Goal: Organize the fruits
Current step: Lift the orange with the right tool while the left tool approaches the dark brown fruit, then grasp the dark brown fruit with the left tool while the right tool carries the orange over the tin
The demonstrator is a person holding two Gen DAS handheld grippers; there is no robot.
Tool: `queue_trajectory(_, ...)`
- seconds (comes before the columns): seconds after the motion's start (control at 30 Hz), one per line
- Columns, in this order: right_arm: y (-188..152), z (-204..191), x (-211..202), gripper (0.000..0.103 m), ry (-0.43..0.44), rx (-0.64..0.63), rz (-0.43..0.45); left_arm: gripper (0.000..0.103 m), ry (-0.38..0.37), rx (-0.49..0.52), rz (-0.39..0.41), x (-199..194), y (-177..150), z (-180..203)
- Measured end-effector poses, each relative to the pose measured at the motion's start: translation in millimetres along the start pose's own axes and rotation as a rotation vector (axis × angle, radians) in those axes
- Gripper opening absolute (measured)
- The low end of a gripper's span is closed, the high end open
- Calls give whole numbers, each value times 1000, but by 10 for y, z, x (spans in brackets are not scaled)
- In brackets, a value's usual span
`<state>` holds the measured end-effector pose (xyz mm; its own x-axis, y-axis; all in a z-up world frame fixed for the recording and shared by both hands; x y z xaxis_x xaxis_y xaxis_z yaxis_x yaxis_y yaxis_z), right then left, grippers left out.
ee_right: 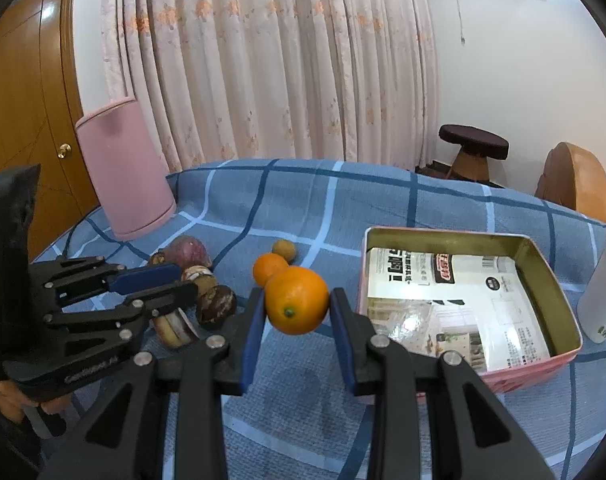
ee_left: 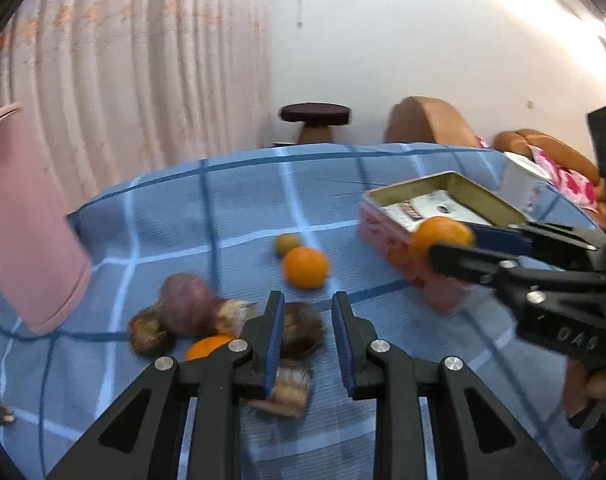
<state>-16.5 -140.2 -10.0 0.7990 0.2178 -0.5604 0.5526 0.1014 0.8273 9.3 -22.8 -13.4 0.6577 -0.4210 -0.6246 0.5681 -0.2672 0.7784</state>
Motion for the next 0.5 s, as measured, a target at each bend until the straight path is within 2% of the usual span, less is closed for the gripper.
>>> queue_trajectory(0.13,12,37,-26,36,-1,13,7,26,35,-1,-146,338,-57,40)
queue_trajectory(0.3,19,91,-46,35,2,32,12,31,139,-21,-181,473,-9,-32)
queue_trajectory(0.37,16,95,-46,35,5,33,9,52,173,-16,-211,573,-12,-64)
queue_trajectory(0.43,16,88,-42,35,3,31,7,65,151,10,-219,651,-25,-7)
queue_trajectory(0.5,20,90,-44,35,1,29,7,65,203,67,-218,713,-90,76)
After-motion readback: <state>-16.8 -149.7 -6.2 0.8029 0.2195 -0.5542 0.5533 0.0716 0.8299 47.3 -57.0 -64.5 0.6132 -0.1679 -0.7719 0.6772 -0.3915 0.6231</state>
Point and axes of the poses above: each gripper's, at about its wrist camera, not at the fingertips, and x roughly the way its jaws point, z to its right, y to its top, the point moved 4 cm from there along x, roughly the way its jaws point, and after that the axes turned 5 degrees about -x, right-handed, at the moved point
